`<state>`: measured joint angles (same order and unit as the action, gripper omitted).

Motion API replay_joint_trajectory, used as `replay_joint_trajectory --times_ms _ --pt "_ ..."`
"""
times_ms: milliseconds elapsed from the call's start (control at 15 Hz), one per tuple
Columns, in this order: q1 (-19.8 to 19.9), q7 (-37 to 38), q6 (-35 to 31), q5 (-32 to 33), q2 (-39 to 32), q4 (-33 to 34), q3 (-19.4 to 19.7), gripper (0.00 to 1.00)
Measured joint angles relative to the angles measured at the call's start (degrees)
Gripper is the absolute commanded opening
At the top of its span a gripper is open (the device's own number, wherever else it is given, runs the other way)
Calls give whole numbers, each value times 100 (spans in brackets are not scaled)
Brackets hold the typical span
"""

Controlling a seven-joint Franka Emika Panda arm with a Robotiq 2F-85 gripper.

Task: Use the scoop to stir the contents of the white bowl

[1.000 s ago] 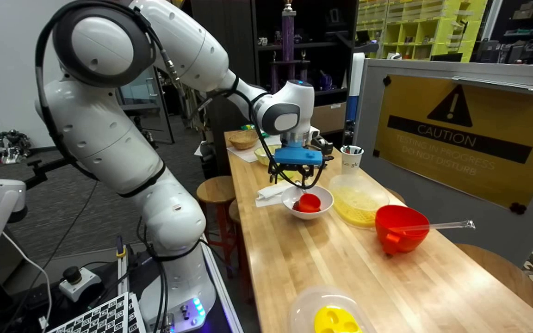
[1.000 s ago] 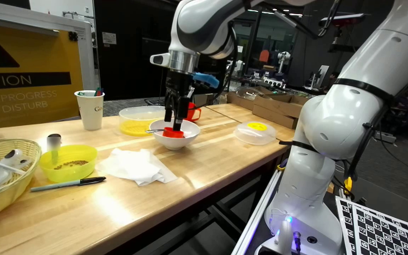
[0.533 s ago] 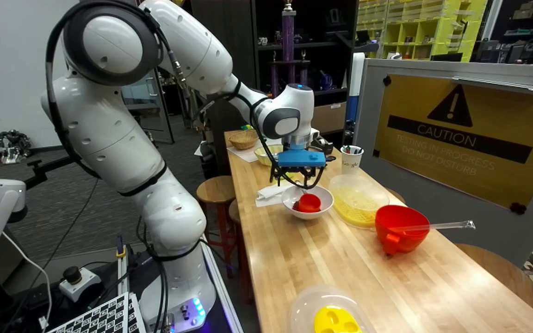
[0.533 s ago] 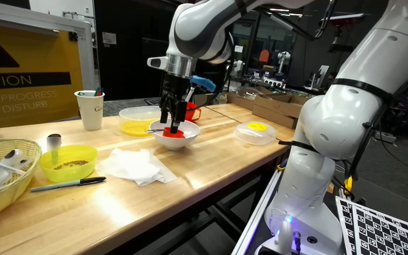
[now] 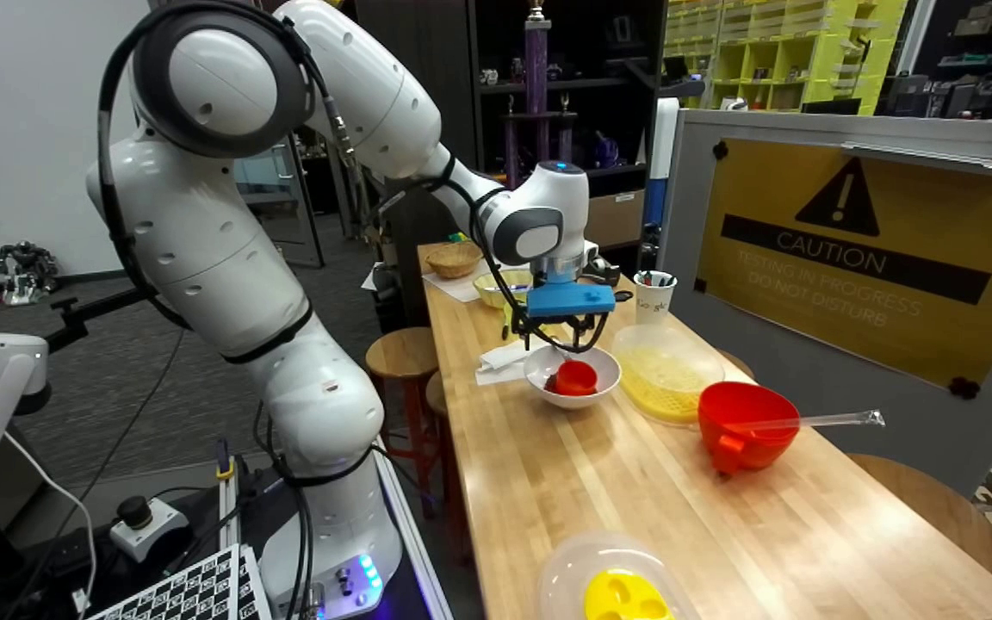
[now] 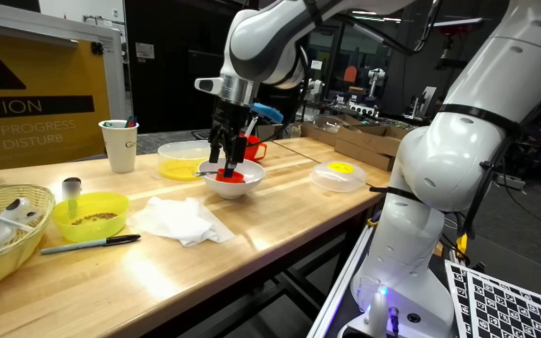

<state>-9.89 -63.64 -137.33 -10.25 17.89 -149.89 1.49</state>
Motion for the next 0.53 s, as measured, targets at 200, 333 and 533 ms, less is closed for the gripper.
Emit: replay_joint_trajectory --times_ms 200,333,533 --pt "3 -148 -78 0 -62 1 62 100" --pt "3 -237 -106 -4 -108 6 102 100" --pt "3 -340 -120 -16 -160 11 144 100"
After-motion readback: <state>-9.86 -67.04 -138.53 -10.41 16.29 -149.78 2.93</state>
